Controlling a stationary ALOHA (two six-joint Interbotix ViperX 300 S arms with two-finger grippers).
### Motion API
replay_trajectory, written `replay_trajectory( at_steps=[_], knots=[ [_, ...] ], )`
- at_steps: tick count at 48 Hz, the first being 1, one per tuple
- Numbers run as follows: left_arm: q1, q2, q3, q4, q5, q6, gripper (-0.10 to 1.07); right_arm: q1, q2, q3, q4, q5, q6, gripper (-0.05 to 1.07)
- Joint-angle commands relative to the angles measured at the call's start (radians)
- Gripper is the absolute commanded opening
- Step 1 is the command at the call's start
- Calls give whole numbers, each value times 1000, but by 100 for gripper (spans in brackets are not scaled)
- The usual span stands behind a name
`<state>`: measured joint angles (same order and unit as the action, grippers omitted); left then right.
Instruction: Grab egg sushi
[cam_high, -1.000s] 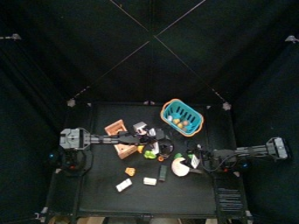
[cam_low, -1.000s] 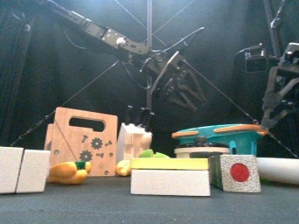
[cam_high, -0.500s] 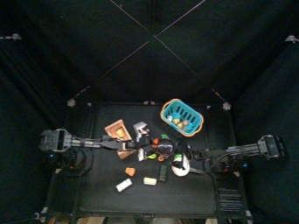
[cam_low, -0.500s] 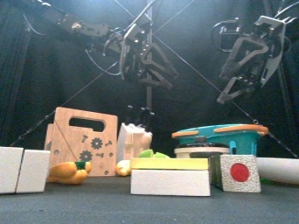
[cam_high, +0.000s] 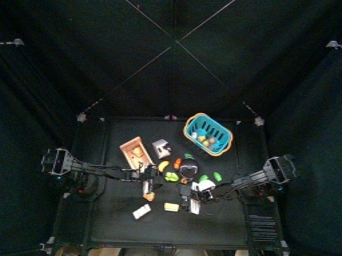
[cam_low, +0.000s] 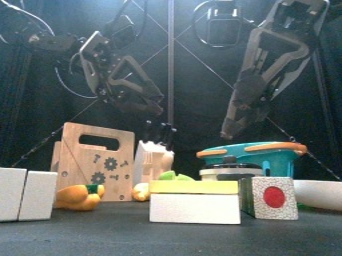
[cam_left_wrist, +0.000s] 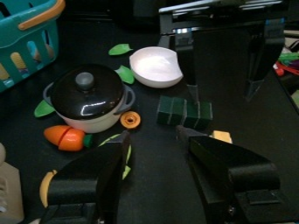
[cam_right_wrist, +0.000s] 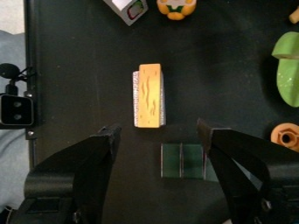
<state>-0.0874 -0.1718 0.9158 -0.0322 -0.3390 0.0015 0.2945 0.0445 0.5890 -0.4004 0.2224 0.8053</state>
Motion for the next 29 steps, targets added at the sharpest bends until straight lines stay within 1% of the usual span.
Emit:
replay_trajectory(
  at_steps=[1, 7, 14, 21, 29],
  knots=[
    [-17, -37, 18, 8, -26, 2, 84, 11, 44, -83, -2, 15, -6, 99],
    [-26, -87, 67, 5, -60, -3, 84, 17, 120, -155, -5, 83, -8, 99],
    [-28, -97, 84, -6, -63, -3, 84, 31, 178, -202, -11, 146, -8, 99],
    [-28, -98, 86, -6, -63, -3, 84, 31, 222, -222, -11, 164, -8, 99],
    [-32, -98, 104, -17, -61, -5, 84, 32, 241, -227, -11, 179, -8, 99]
  ],
)
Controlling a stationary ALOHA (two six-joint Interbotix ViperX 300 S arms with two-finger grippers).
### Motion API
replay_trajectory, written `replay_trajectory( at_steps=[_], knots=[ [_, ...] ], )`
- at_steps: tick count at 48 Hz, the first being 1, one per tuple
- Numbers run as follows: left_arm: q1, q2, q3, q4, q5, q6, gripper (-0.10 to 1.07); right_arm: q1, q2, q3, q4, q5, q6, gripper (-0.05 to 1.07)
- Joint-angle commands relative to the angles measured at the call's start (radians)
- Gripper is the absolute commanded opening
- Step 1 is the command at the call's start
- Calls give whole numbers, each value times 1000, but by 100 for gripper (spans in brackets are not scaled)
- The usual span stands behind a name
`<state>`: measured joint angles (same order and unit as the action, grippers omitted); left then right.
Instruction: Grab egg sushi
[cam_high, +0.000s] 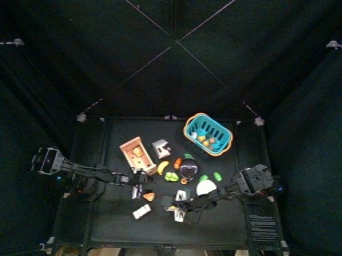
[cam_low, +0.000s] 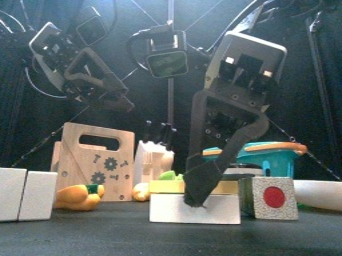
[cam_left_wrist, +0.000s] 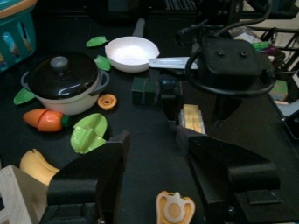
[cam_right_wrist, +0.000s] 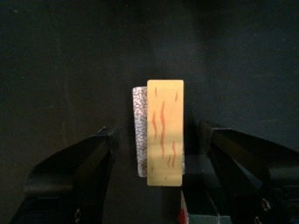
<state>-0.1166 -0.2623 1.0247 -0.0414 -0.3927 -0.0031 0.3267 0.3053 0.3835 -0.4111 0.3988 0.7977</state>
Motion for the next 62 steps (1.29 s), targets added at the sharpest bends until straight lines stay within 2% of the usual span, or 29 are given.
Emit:
replay_trajectory(
  at_steps=[1, 10, 19, 24, 33, 43, 62],
  knots=[
    [-3, -9, -2, -8, -8, -2, 84, 0, -18, -21, 0, 8, 0, 99],
    [-3, -9, -3, -37, -8, -2, 84, 0, -9, -21, 0, 20, 2, 90],
    [-3, -8, 3, -86, -11, -2, 84, 3, 0, -25, 0, 28, 5, 71],
    [-3, -9, 5, -104, -11, -2, 84, 6, -11, -41, 0, 58, 2, 65],
    [-6, -8, 8, -132, -11, 5, 84, 15, -28, -74, -2, 112, 0, 64],
    [-6, -8, 2, -129, -20, 5, 84, 18, -29, -104, -2, 110, 2, 63],
    [-6, -3, 6, -129, -21, 3, 84, 29, -32, -107, -9, 112, 3, 63]
  ],
)
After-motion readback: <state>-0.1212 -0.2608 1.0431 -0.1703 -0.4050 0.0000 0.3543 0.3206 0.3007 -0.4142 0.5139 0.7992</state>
